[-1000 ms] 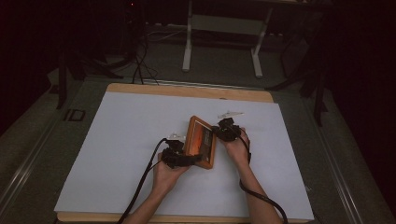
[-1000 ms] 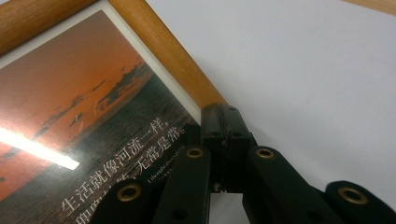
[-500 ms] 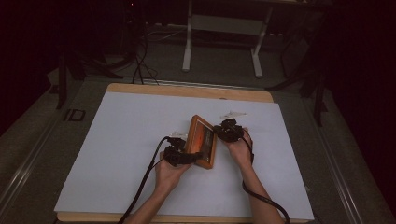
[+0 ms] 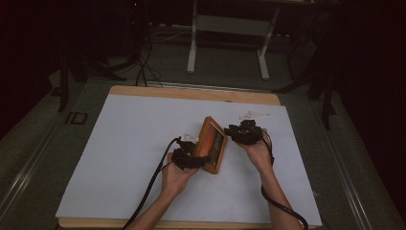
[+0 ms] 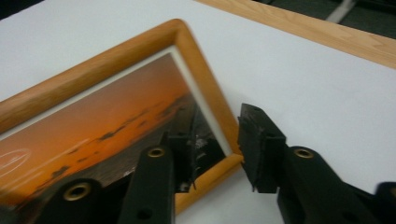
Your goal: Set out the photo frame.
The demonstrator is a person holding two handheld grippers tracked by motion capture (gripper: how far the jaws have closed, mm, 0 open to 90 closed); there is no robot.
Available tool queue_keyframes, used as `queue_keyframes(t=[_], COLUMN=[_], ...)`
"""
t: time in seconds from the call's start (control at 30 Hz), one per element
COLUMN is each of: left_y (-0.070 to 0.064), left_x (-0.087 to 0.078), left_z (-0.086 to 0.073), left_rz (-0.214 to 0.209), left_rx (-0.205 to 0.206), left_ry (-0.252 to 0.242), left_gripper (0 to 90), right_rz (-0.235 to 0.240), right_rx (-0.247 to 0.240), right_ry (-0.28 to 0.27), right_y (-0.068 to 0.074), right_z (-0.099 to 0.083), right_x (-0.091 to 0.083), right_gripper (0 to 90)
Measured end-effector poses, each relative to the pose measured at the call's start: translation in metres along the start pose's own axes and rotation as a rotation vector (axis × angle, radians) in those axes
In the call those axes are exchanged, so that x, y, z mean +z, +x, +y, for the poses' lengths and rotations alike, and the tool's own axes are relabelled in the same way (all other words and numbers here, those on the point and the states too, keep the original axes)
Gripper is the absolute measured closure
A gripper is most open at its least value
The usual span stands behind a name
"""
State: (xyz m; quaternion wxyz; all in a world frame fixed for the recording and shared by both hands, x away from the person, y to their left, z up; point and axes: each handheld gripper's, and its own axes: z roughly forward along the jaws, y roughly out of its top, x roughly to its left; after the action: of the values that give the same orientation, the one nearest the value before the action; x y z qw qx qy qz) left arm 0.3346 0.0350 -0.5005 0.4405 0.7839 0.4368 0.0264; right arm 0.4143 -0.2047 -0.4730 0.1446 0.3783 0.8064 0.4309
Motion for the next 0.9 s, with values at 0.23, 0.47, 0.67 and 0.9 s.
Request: queue_keyframes(t=[0.23, 0.47, 0.67, 0.9], left_y=[-0.006, -0.016, -0.021, -0.026], left_x=[0.003, 0.007, 0.009, 0.01], left_z=[0.005, 0.01, 0.012, 0.013], left_rz=[-0.005, -0.012, -0.005, -0.017], left_rx=[0.029, 0.065, 0.09, 0.111], left_ry=[-0.001, -0.005, -0.005, -0.012], left_gripper=[58.7, 64.0, 65.8, 68.0], right_rz=[0.028, 0.028, 0.012, 0.022], right_rx=[-0.03, -0.03, -0.019, -0.04], right_ry=[-0.001, -0.026, -0.055, -0.079], right_y=[0.0, -0.004, -0.012, -0.018], right_z=[-0.002, -0.004, -0.011, -0.016], right_x=[-0.004, -0.009, -0.024, -0.042], right_gripper=[52.8, 45.9, 42.9, 41.2])
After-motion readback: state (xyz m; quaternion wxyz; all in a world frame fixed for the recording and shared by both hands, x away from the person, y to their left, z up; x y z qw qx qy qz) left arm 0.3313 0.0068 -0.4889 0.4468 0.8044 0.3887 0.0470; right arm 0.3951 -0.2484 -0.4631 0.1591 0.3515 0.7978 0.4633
